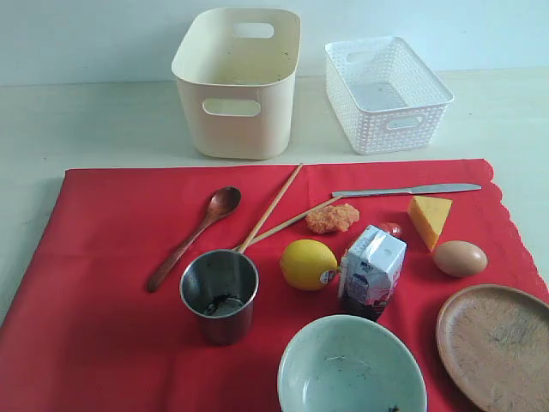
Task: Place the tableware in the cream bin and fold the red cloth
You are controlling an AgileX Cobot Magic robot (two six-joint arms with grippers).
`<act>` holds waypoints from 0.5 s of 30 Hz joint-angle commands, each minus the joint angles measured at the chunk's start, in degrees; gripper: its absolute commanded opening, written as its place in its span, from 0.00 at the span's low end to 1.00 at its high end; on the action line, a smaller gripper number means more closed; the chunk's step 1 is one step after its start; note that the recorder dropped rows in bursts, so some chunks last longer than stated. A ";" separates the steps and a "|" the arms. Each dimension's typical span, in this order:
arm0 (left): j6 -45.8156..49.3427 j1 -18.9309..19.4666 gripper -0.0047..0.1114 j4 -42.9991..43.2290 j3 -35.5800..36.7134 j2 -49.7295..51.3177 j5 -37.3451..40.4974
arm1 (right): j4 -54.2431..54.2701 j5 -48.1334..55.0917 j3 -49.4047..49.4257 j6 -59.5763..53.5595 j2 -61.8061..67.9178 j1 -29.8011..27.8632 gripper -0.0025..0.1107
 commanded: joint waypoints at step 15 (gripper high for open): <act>-0.41 -0.32 0.05 0.20 0.01 -0.33 -0.35 | -0.48 -1.14 0.24 -0.12 -0.33 0.00 0.02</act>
